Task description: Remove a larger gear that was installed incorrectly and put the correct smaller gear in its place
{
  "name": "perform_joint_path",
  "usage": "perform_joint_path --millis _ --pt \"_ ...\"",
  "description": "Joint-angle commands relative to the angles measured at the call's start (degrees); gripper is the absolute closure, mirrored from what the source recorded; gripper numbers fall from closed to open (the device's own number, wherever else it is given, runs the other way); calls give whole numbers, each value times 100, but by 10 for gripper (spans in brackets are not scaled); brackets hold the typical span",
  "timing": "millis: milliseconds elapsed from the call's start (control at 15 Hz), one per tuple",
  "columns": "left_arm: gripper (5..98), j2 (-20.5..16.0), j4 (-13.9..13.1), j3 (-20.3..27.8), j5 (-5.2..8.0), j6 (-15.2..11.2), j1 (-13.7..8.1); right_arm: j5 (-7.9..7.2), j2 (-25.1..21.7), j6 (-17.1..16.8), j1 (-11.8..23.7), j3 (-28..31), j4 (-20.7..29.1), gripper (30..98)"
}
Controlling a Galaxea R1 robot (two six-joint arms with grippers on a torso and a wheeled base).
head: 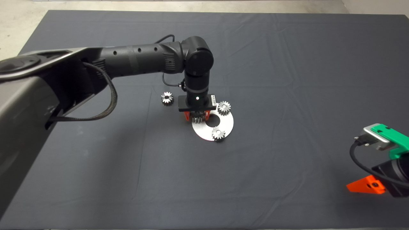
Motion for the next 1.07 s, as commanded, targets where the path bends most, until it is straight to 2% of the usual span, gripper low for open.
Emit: perform_joint_path --millis 0,267,400,533,733,867,1000 --pt "548 -1 40 7 422 61 -162 -503 -3 60 104 42 153 351" --pt "560 -1 14 7 422 158 -187 -503 15 130 104 42 153 351" --pt "572 -1 -3 7 423 201 -374 -510 15 130 95 42 153 351" --pt "575 -1 -64 -17 431 254 -726 -503 15 139 101 59 153 351" --pt "577 -1 -532 -160 439 435 -1161 -503 15 147 95 59 153 351" --pt "578 -18 -698 -160 439 465 -1296 -503 15 183 95 59 153 351" --pt "579 -88 -750 -152 448 468 -1296 -503 15 183 95 59 153 351"
